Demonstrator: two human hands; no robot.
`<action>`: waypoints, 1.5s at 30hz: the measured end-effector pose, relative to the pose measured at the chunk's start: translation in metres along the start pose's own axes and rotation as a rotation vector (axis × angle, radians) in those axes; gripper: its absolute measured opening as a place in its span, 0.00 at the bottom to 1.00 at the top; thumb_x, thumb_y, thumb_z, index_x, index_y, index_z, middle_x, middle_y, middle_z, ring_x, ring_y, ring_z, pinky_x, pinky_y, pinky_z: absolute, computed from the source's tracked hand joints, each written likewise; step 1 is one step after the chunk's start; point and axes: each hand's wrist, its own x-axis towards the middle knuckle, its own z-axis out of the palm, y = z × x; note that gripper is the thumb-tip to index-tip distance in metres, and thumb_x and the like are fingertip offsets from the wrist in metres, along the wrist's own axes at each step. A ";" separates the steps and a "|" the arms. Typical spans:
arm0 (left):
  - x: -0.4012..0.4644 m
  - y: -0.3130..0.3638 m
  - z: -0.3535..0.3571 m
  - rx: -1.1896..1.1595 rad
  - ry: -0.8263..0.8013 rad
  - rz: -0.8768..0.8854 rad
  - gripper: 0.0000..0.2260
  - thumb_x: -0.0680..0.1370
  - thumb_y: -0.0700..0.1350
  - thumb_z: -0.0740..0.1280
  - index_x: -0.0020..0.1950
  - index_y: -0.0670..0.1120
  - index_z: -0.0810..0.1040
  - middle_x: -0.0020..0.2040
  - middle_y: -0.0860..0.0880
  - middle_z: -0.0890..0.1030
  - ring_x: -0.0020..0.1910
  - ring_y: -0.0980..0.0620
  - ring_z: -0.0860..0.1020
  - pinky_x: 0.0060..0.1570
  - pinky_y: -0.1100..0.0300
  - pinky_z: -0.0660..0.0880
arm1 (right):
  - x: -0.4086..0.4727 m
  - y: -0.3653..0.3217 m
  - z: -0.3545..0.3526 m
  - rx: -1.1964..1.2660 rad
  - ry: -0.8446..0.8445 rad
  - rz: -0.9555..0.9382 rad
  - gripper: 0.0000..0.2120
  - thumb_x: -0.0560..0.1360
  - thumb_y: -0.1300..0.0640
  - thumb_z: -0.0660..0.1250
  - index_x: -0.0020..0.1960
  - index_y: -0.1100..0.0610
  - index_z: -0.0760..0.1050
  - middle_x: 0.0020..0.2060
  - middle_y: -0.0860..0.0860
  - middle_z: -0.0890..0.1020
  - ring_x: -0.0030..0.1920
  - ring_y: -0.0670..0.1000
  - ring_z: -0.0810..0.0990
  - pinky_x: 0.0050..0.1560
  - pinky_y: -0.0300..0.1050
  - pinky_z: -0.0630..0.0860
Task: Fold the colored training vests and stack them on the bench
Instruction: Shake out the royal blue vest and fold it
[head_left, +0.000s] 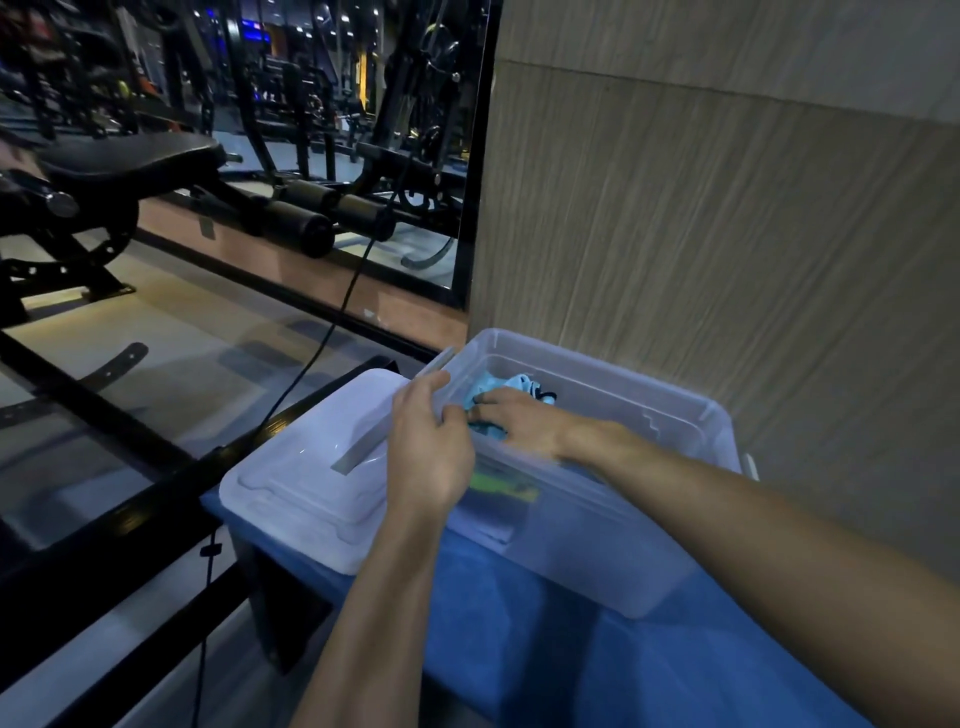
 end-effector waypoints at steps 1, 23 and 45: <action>0.000 0.000 0.001 0.035 0.008 0.022 0.19 0.83 0.39 0.57 0.74 0.48 0.71 0.74 0.53 0.68 0.71 0.53 0.69 0.70 0.57 0.66 | -0.003 0.000 -0.002 0.052 0.014 0.011 0.19 0.83 0.47 0.60 0.73 0.49 0.72 0.69 0.50 0.73 0.71 0.53 0.68 0.74 0.51 0.63; -0.195 0.015 0.196 0.439 -0.810 0.923 0.20 0.82 0.57 0.54 0.65 0.53 0.80 0.62 0.59 0.80 0.70 0.57 0.72 0.76 0.64 0.51 | -0.458 0.169 0.174 1.083 1.553 1.183 0.19 0.61 0.41 0.70 0.45 0.53 0.79 0.40 0.51 0.83 0.48 0.60 0.84 0.55 0.62 0.80; -0.243 0.001 0.261 0.582 -1.015 0.913 0.19 0.81 0.59 0.53 0.64 0.57 0.78 0.59 0.64 0.78 0.58 0.59 0.77 0.60 0.56 0.74 | -0.574 0.263 0.223 1.734 1.912 1.626 0.28 0.64 0.57 0.78 0.59 0.57 0.70 0.56 0.56 0.82 0.48 0.58 0.83 0.52 0.60 0.83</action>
